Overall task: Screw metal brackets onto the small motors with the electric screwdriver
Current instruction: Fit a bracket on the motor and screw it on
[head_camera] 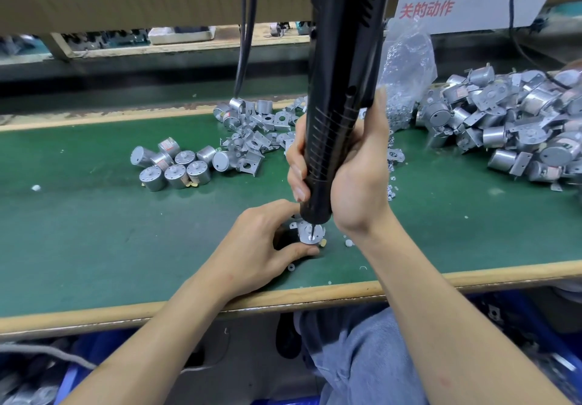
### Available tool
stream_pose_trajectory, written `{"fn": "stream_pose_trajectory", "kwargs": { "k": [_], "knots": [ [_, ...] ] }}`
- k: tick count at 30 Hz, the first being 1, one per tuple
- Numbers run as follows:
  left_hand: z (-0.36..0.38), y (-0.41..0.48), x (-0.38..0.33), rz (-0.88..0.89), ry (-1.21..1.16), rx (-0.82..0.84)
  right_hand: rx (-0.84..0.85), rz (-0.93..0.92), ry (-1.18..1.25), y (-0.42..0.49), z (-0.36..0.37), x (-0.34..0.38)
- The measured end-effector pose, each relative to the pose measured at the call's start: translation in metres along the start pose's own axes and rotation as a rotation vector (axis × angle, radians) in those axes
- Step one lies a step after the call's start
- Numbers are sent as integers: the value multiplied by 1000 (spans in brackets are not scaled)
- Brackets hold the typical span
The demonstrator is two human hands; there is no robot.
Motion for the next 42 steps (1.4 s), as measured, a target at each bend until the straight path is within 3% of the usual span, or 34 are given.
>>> {"fn": "stream_pose_trajectory", "kwargs": {
  "k": [20,29,38,42],
  "knots": [
    [-2,-3,1,18,40,-67,-14,27,-138,-12,1,-6],
    [2,-3,5,-25,64,-44,-141,-69,-192,-15,-6,0],
    [-4,-5,-2,-79,29,-36,-321,-329,-841,-26,-18,39],
    [-14,-12,-11,-94,-3,-215,-374,-265,-1050,-40,-33,56]
  ]
}}
Point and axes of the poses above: each hand's wrist, its own y-axis towards the middle knuckle, its own z-axis out of the palm, x = y × z, the point moved 9 cm from there along y, towards the middle knuckle, and after that the axes turned 12 degrees about -z, right-handed, at the moved point
